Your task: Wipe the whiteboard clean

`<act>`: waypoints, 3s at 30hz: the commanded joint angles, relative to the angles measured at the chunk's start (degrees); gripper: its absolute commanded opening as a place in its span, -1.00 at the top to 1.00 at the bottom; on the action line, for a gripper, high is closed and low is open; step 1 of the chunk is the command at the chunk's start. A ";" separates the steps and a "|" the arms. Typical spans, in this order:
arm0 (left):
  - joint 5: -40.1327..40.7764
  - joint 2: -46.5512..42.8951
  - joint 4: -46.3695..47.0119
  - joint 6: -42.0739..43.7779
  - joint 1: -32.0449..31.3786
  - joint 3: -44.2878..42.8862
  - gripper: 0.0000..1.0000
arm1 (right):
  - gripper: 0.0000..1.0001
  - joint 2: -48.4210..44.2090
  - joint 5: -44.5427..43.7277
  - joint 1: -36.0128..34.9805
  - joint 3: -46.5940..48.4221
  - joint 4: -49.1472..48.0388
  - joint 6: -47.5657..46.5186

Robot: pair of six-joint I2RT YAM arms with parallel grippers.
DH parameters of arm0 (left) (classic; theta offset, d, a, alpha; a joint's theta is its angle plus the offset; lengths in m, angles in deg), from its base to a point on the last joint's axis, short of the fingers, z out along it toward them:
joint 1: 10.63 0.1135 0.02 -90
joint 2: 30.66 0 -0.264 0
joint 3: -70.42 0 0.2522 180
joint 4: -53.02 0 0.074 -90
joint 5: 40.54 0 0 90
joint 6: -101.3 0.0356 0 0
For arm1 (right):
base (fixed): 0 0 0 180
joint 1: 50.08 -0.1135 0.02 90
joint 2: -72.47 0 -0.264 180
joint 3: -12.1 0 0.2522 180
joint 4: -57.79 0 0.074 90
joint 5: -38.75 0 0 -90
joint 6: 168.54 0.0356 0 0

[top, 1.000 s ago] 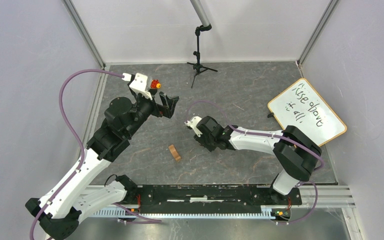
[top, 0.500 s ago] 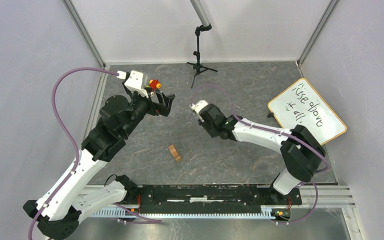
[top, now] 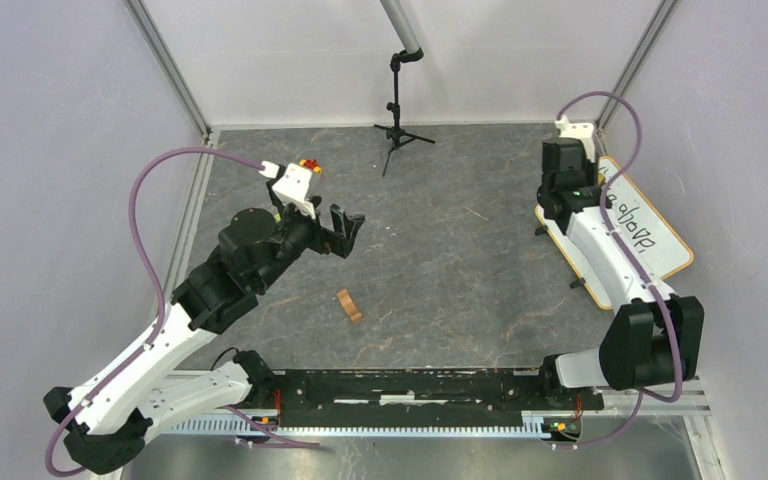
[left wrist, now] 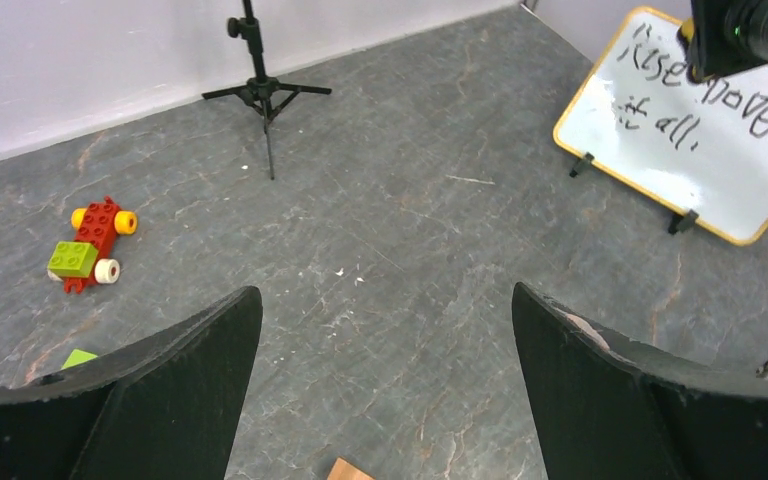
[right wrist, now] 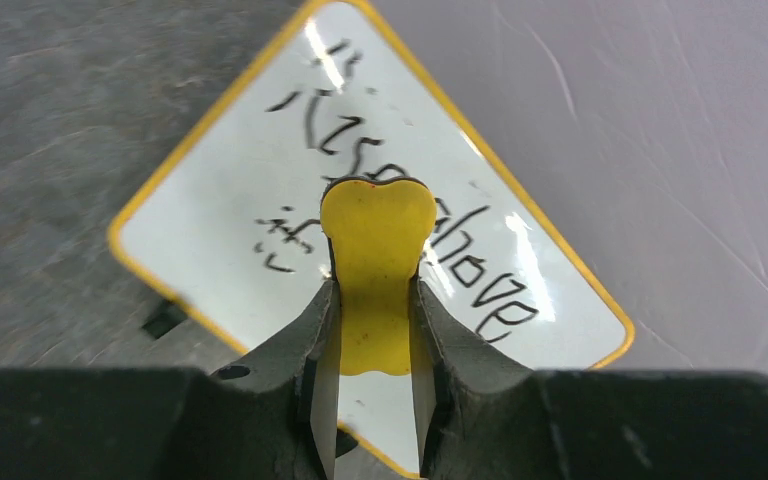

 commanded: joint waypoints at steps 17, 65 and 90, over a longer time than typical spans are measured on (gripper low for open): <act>11.81 0.68 6.41 5.61 -8.62 4.68 -0.99 | 0.52 9.43 1.74 10.09 -2.53 -14.50 -14.52; 17.22 0.39 9.79 6.68 -9.32 7.47 -0.99 | 0.56 13.08 -1.86 7.49 -12.86 -22.37 -11.30; 17.42 -0.46 10.06 6.34 -10.05 7.87 -0.99 | 0.59 -0.23 -0.18 7.82 -22.23 -29.73 -10.92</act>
